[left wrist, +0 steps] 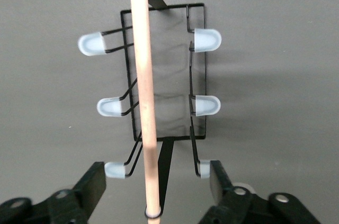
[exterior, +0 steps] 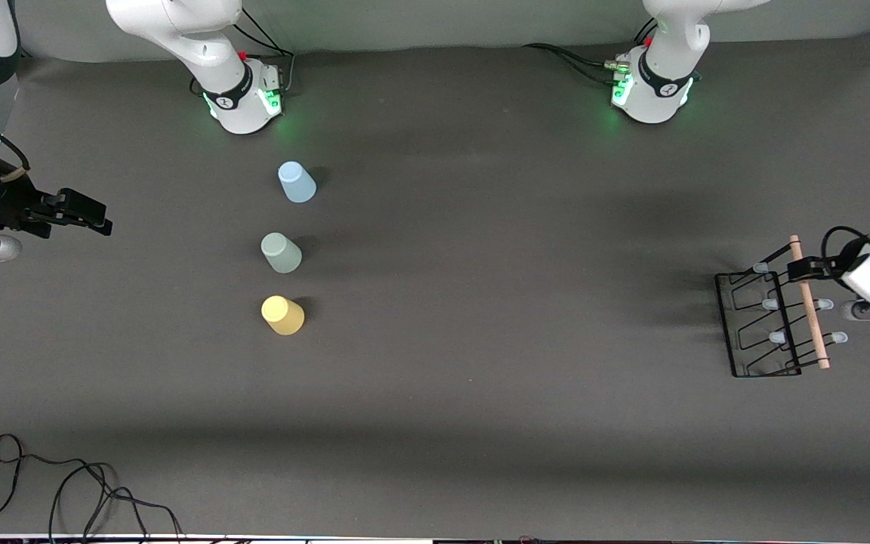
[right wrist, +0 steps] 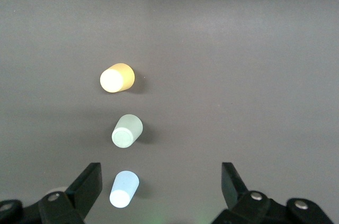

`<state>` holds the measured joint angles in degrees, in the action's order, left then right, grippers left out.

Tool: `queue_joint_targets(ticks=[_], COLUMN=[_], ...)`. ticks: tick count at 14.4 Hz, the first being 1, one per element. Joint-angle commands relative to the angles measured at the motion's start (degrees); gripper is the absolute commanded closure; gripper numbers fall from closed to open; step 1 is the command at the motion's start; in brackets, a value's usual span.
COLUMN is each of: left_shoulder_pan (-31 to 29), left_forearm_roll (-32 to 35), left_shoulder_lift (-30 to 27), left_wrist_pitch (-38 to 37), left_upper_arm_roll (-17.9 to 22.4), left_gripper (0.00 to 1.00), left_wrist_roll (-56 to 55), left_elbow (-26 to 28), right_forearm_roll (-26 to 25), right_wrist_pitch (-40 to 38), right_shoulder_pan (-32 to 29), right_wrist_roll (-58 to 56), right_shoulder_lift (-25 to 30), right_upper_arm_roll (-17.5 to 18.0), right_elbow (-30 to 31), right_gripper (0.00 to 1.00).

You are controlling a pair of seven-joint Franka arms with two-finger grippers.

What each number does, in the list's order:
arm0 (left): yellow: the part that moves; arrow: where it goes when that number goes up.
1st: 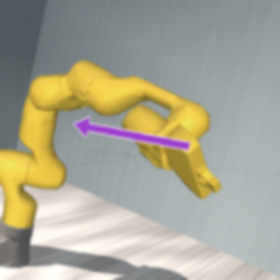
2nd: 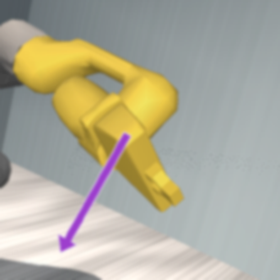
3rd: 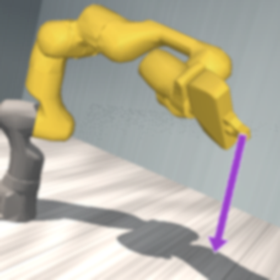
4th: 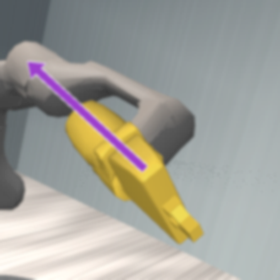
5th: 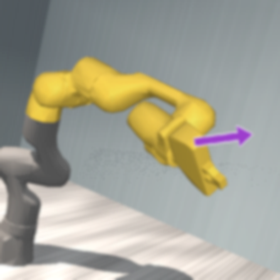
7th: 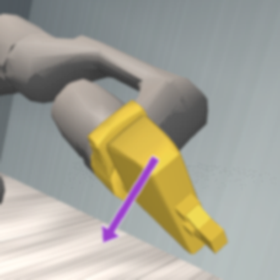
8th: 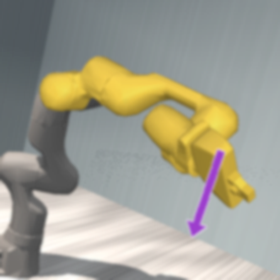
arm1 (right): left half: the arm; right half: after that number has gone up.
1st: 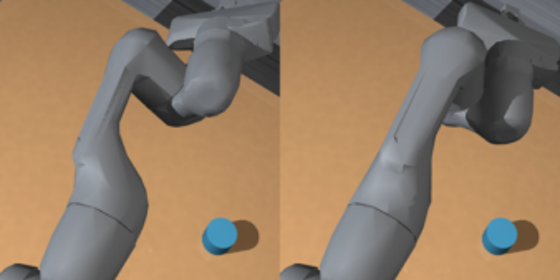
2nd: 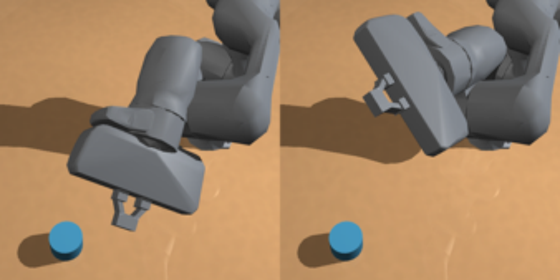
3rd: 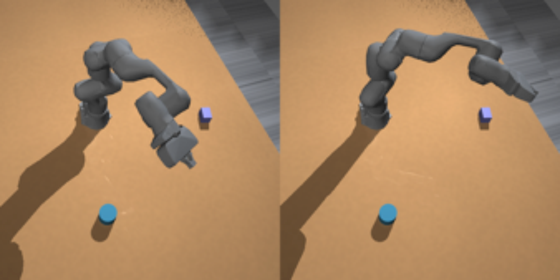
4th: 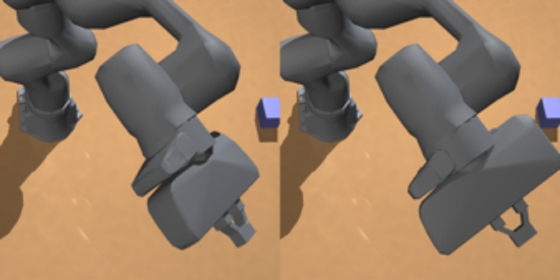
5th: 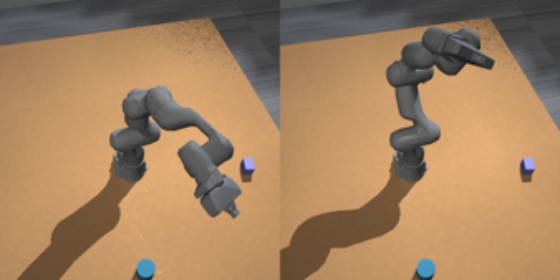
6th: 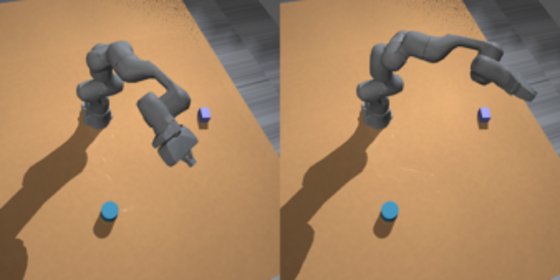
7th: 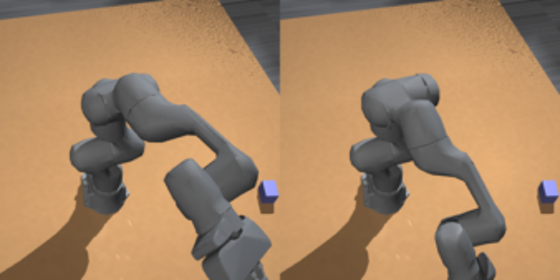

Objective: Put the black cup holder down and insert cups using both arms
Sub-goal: 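Grasp the wooden handle of the black rack with the left gripper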

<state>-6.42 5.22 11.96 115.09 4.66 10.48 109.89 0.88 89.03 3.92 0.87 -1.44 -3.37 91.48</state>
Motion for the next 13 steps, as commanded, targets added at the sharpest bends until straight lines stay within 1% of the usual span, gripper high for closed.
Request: queue_joint_targets(ticks=[1, 3, 4, 6, 7, 9, 10, 11, 13], left_shoulder_pan=[-0.26, -1.75, -2.02, -2.02, -2.02, -2.02, -1.93, -1.85, -1.32], left_forearm_roll=[1.02, 1.02, 1.02, 1.02, 1.02, 0.93, 0.93, 0.93, 0.93], left_shoulder_lift=[0.87, 1.93, 2.45, 3.33, 3.51, 3.34, 3.08, 2.81, 1.76], left_wrist_pitch=[1.71, 1.89, 1.89, 1.98, 2.33, 2.33, 2.42, 2.24, 1.10], left_upper_arm_roll=[-0.18, -0.18, -0.18, -0.18, -0.18, -0.18, -0.18, -0.18, -0.44], left_gripper=[0.47, 0.48, 0.51, 0.52, 0.55, 0.82, 0.93, 1.00, 1.00], left_wrist_roll=[2.25, 5.24, 6.04, 6.13, 6.22, 6.39, 6.31, 6.22, 5.52], left_elbow=[2.16, 2.43, 2.43, 2.43, 2.43, 2.17, 2.17, 1.82, 0.41], right_forearm_roll=[0.09, 0.09, 0.00, 0.00, 0.00, 0.00, 0.00, 0.00, -0.09], right_wrist_pitch=[-0.17, -0.17, -0.17, -0.17, -0.17, -0.17, -0.17, -0.17, -0.17], right_shoulder_pan=[0.03, 0.03, 0.03, 0.03, 0.03, 0.03, 0.03, 0.03, 0.03], right_wrist_roll=[-0.52, -0.52, -0.52, -0.52, -0.52, -0.52, -0.52, -0.52, -0.52], right_shoulder_lift=[-0.14, -0.14, -0.14, -0.14, -0.14, -0.14, -0.14, -0.14, -0.14], right_upper_arm_roll=[0.11, 0.11, 0.11, 0.11, 0.11, 0.11, 0.11, 0.11, 0.11], right_elbow=[-0.52, -0.52, -0.52, -0.52, -0.52, -0.52, -0.52, -0.52, -0.60], right_gripper=[0.00, 0.00, 0.00, 0.00, 0.00, 0.00, 0.00, 0.00, 0.00])
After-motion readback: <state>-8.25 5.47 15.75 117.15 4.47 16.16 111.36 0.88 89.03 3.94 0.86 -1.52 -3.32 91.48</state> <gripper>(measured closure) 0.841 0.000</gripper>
